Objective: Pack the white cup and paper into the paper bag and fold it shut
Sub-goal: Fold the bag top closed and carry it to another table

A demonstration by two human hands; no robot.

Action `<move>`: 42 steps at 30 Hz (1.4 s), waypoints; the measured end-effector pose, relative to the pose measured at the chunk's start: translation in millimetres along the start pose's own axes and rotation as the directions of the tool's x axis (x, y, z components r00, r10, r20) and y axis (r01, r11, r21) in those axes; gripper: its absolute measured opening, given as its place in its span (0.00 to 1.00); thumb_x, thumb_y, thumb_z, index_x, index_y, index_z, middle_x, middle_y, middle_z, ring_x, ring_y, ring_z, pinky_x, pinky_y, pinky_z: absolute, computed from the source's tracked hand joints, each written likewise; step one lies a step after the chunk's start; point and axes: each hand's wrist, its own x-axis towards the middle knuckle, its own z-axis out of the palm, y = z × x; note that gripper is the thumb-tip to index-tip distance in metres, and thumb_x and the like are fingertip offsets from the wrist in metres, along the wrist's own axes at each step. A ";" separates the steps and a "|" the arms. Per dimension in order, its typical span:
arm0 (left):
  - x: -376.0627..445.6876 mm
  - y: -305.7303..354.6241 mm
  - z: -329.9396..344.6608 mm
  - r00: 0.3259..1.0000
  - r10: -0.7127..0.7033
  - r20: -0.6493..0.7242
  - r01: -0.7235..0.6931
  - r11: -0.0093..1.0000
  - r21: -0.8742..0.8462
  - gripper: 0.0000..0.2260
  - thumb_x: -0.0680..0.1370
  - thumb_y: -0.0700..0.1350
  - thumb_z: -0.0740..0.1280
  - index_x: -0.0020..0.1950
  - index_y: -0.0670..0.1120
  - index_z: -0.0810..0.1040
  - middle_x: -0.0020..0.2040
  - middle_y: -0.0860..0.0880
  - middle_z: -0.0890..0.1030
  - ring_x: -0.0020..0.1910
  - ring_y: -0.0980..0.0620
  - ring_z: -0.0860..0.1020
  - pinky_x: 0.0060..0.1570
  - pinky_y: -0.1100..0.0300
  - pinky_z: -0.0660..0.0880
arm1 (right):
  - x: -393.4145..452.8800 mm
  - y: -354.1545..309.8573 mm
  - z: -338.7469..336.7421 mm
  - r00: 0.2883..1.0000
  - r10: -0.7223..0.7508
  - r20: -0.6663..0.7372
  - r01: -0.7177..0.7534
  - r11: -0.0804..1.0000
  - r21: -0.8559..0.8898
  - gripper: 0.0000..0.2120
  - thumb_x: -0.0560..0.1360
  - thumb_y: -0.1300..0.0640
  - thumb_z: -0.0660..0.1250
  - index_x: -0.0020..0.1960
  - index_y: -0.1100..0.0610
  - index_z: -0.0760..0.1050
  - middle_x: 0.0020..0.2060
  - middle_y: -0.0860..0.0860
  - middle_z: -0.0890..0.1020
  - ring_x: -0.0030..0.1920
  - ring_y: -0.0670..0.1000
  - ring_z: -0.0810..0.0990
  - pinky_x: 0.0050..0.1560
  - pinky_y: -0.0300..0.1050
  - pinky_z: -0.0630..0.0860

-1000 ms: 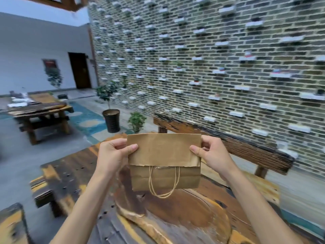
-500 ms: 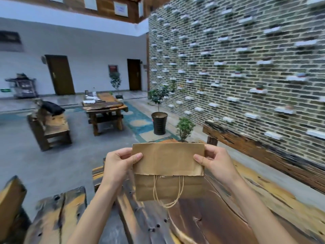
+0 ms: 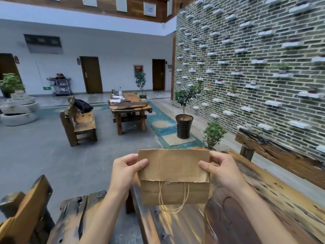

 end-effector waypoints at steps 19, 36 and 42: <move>284.3 -85.7 10.1 0.976 -0.073 0.204 0.077 0.997 -0.010 0.05 0.72 0.34 0.73 0.46 0.41 0.86 0.41 0.48 0.88 0.39 0.56 0.84 0.37 0.68 0.79 | 231.1 82.5 55.9 0.979 0.055 -0.198 -0.074 0.994 -0.086 0.10 0.71 0.69 0.74 0.51 0.61 0.83 0.47 0.55 0.88 0.45 0.49 0.84 0.53 0.50 0.80; 462.2 -234.9 71.1 0.679 -0.171 0.714 0.194 0.980 0.050 0.03 0.71 0.33 0.73 0.40 0.40 0.84 0.36 0.49 0.85 0.36 0.56 0.80 0.36 0.66 0.75 | 272.5 158.6 99.0 0.760 0.224 -0.610 -0.445 0.863 -0.238 0.05 0.68 0.59 0.78 0.40 0.53 0.82 0.37 0.46 0.87 0.39 0.44 0.84 0.45 0.41 0.76; 481.6 -297.0 86.3 0.479 -0.252 0.841 0.141 0.968 0.209 0.10 0.69 0.35 0.76 0.33 0.45 0.78 0.33 0.55 0.78 0.36 0.57 0.74 0.40 0.64 0.71 | 251.1 206.6 124.1 0.566 0.288 -0.773 -0.650 0.732 -0.203 0.09 0.65 0.53 0.80 0.35 0.55 0.82 0.31 0.46 0.85 0.32 0.41 0.78 0.39 0.41 0.72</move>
